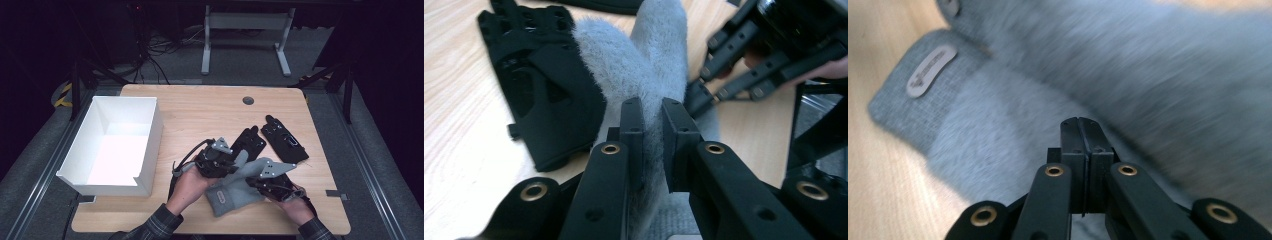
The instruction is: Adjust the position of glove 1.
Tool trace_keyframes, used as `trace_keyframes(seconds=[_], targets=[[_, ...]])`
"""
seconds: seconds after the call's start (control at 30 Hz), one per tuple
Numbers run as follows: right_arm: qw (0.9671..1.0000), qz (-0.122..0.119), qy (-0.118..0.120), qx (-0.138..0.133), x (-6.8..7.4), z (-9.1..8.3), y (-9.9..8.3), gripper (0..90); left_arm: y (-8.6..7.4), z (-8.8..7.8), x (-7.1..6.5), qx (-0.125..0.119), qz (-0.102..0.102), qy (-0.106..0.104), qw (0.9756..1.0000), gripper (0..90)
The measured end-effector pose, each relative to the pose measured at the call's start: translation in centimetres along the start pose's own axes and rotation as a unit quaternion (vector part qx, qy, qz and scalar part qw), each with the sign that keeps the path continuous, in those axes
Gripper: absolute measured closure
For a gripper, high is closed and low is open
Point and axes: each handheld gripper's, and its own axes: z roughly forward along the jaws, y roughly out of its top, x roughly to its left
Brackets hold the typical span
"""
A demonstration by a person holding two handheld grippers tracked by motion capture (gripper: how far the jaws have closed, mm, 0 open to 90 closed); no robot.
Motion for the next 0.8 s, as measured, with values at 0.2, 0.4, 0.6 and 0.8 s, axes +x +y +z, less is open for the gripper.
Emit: trace_keyframes(seconds=[0.2, 0.4, 0.6, 0.8], targets=[[0.9997, 0.021, -0.016, 0.000, -1.5, -1.1, -0.9, 90.0, -0.1, 0.2, -0.4, -0.002, 0.007, -0.019, 0.9998, 80.7], [0.9974, 0.058, -0.042, -0.001, -3.6, -2.2, -2.1, 90.0, -0.2, 0.9, -1.2, -0.006, 0.016, -0.050, 0.9986, 78.3], [0.9965, 0.062, -0.055, 0.009, -4.1, -2.1, -2.3, 90.0, 0.2, 1.3, -1.8, -0.028, 0.029, -0.098, 0.9944, 66.8], [0.9949, 0.069, -0.074, 0.007, -4.6, -2.9, -2.7, 90.0, 0.1, 1.0, -1.7, -0.040, 0.037, -0.105, 0.9930, 73.7]])
